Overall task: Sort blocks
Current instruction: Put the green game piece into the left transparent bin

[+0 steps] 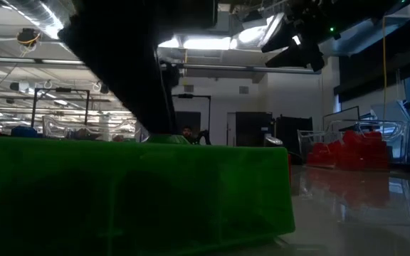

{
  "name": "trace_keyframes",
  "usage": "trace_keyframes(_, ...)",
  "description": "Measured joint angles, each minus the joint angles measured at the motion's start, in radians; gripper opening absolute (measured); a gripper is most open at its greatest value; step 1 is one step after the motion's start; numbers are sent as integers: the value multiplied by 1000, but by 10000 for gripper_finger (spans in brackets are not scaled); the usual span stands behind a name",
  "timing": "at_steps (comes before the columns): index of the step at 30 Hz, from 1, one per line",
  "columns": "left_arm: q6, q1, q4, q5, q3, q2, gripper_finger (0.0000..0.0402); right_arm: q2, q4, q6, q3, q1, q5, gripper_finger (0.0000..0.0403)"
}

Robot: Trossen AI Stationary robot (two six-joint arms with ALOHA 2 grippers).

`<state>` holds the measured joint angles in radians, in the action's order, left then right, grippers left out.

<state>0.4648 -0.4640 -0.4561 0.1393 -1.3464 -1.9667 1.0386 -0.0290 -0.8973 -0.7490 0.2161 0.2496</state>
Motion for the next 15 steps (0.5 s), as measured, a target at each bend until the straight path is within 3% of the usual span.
trace_keyframes(15,-99,72,-56,-29,0,-12,190,0,-18,3,0,0,0,309)
